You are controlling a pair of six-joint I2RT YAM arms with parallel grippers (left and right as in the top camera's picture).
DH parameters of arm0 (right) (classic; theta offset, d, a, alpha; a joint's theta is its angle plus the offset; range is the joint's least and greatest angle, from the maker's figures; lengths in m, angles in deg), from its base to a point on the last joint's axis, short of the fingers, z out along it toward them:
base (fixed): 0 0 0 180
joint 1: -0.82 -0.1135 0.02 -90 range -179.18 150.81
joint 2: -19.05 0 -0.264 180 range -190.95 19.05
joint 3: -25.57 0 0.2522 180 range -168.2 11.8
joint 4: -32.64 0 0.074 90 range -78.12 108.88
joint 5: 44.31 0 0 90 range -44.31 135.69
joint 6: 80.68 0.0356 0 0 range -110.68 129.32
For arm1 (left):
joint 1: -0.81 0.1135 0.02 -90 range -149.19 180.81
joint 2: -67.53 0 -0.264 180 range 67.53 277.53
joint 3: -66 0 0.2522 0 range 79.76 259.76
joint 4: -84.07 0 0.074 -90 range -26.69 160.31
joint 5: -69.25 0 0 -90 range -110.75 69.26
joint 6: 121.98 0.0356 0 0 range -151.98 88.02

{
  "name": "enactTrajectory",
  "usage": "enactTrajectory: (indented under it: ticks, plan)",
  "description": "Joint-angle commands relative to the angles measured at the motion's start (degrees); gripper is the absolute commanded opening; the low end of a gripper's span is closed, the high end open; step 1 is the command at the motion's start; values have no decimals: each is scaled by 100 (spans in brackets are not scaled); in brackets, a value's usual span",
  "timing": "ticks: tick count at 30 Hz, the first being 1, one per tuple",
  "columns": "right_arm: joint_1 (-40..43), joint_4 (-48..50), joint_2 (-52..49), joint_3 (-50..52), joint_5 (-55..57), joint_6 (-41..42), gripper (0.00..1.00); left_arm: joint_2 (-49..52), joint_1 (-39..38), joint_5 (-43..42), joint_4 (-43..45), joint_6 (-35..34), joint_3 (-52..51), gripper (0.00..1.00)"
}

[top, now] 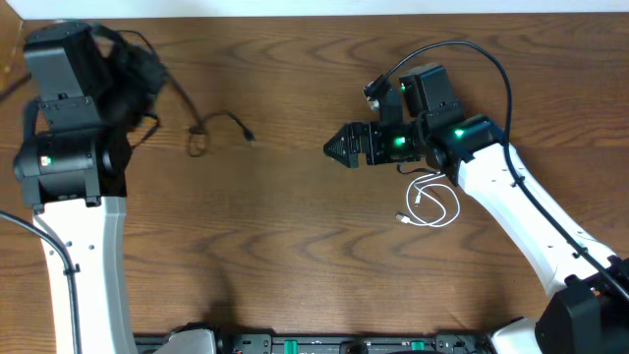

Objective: Untangle cables
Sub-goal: 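Carry the black cable to the top-left corner with the left gripper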

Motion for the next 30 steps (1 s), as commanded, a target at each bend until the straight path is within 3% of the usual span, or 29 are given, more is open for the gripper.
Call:
enactTrajectory:
  ticks: [1,5,19,25,30]
  plan:
    - [9,-13,33,-46,48,-304,99,-39,107,3552,498,1357,0,7]
    - [9,-11,33,-46,76,-304,99,28,374,4216,1034,2000,0,8]
    - [-26,-245,33,-46,131,-323,99,957,1888,4177,1399,1744,0,8]
    - [-24,-326,33,-46,136,-326,99,1537,2197,1753,1864,1534,0,8]
    - [-24,-326,33,-46,197,-326,99,1620,2205,1547,2610,1537,0,8]
